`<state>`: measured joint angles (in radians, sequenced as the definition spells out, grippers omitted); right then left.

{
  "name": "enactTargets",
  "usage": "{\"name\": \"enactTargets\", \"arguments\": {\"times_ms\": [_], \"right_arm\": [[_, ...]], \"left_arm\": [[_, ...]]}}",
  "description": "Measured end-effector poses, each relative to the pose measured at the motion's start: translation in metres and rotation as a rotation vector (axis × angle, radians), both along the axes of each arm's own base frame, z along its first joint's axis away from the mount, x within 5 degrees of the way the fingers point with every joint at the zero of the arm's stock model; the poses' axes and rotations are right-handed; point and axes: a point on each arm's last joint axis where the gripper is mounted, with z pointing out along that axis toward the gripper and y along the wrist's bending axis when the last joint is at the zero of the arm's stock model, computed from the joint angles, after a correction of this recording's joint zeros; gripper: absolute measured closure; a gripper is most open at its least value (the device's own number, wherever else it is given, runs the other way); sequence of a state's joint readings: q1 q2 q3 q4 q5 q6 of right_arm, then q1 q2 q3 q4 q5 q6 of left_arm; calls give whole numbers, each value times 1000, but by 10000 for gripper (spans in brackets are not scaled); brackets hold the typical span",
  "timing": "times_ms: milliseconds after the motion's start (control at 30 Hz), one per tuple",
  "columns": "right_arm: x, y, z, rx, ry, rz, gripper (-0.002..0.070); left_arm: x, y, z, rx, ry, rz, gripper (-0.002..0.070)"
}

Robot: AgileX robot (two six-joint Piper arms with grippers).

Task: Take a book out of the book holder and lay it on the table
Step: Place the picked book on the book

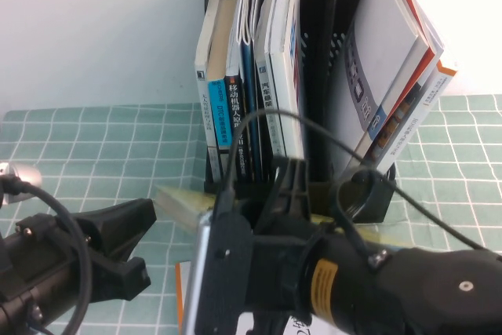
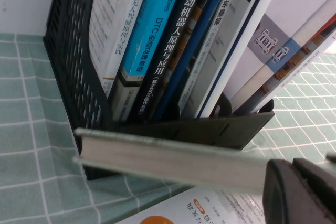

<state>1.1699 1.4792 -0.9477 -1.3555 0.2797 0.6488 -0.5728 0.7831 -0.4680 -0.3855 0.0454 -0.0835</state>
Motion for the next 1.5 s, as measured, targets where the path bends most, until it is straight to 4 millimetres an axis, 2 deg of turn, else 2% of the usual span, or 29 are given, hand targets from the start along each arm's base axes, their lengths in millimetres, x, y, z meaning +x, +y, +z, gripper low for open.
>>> {"name": "enactTargets", "arguments": {"times_ms": [133,400,500,667,833,933,1067,1133,1500], "right_arm": [[4,-2,14,-44,-57,-48,460],[-1,0,12,-61,28,-48,462],[-2,8,3,-67,75,-20,463],[-3,30,-27,-103,121,74,457],[-6,44,-52,-111,214,87,428],[-7,46,-60,-86,302,51,388],[-10,47,-65,-29,435,-22,288],[-11,46,-66,-18,475,-34,268],[-19,38,-57,-35,572,23,248]], "left_arm": [[0,0,0,0,0,0,678],[0,0,0,0,0,0,678],[0,0,0,0,0,0,678],[0,0,0,-1,2,0,678],[-1,0,0,-2,9,-2,678],[0,0,0,-3,8,-1,678],[-1,0,-1,1,15,-4,678],[-1,0,-1,1,15,-4,678],[-1,-1,-1,-40,46,6,678]]}}
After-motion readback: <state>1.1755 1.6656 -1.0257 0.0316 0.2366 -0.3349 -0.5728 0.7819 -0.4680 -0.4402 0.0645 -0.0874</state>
